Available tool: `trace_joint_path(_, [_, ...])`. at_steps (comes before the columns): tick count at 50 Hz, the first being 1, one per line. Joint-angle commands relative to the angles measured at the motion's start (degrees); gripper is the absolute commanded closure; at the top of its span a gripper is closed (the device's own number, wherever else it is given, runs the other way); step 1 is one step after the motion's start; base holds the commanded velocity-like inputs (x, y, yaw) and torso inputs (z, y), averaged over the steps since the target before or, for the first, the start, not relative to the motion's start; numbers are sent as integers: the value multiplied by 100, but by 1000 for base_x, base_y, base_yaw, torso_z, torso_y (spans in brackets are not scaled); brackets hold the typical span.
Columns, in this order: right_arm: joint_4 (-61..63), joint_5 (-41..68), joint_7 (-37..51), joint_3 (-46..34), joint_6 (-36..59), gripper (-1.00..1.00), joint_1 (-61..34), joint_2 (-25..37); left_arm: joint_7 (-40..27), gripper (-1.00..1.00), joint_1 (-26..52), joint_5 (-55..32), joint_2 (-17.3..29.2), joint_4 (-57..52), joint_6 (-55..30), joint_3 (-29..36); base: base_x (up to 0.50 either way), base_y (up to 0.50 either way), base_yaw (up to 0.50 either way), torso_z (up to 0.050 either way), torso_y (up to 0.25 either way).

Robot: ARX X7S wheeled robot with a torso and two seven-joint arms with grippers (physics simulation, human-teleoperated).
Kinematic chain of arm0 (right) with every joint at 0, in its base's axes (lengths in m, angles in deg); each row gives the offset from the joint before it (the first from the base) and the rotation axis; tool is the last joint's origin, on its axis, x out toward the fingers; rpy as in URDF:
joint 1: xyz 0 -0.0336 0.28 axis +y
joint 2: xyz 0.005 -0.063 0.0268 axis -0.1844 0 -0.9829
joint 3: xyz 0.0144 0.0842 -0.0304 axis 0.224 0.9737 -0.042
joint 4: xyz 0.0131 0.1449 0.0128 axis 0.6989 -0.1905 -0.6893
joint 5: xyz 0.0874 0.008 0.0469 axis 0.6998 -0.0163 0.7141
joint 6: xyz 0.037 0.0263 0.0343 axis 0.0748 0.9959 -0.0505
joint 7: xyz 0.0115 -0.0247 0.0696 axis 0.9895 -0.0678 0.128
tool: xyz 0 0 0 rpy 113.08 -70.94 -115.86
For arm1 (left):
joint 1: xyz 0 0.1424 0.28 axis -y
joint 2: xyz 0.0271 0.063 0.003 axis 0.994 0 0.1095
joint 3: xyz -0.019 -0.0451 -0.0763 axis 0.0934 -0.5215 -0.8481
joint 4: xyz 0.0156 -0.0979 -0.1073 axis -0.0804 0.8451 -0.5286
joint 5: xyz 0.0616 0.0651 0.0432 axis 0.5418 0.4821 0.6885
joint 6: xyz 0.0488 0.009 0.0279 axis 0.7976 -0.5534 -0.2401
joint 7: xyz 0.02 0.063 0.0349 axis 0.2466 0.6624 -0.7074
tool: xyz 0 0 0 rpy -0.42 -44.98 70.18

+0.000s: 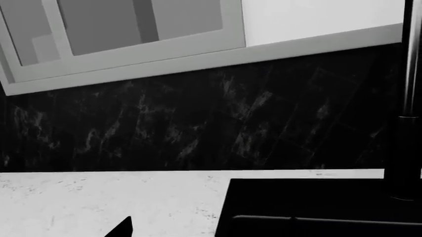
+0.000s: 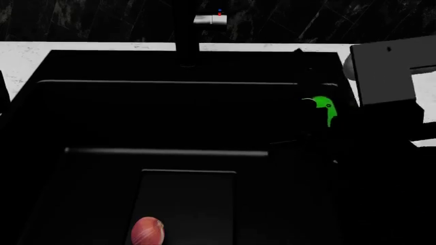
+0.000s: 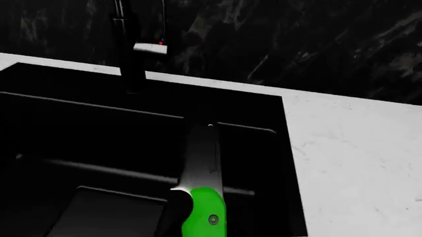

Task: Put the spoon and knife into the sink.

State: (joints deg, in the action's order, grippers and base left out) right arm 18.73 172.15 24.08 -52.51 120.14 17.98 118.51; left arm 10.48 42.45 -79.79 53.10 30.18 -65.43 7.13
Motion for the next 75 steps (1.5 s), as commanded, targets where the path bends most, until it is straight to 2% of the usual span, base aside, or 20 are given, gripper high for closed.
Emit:
trace_joint_path(1, [-1585,-1654,-1820,-1401,-133,100,-1242,-941,7,-100,25,-33,1,-14,4,8,0,0,0,0,0])
trace_joint_path(20, [-4413,-3001,-3281,-2217,-1297,100,-1793,-2079,-20,-100,28,-68,11,-64,-25,-11,0,0,0,0,0])
trace_joint_path(31, [-5952,-3514,-3927,-2723,-1553,100,-1980,-2607,-27,-100,-17,-71,3,-18,52,23,1,0,0,0,0])
trace_joint_path(45, [-6106,-3486,-4026,-2880,-1311,100,-1701,-2687,-44,-100,14,-98,31,-69,-15,20,0,0,0,0,0])
trace_joint_path(52, [-5431,-3339,-3895,-2958,-904,100,-1549,-2488,-56,-100,34,-121,21,-113,-61,27,0,0,0,0,0])
trace_joint_path(53, [-5386,-3249,-3814,-2847,-891,-100,-1512,-2455,-53,-100,46,-131,16,-120,-76,26,0,0,0,0,0])
trace_joint_path(68, [-2467,-2150,-2000,-1855,-34,-100,-1324,-1527,-75,-100,33,-148,41,-176,-113,59,0,0,0,0,1])
trace_joint_path(75, [-1261,-1102,-782,-1117,572,-100,-1266,-1116,-80,-100,1,-153,39,-150,-69,65,0,0,0,0,0])
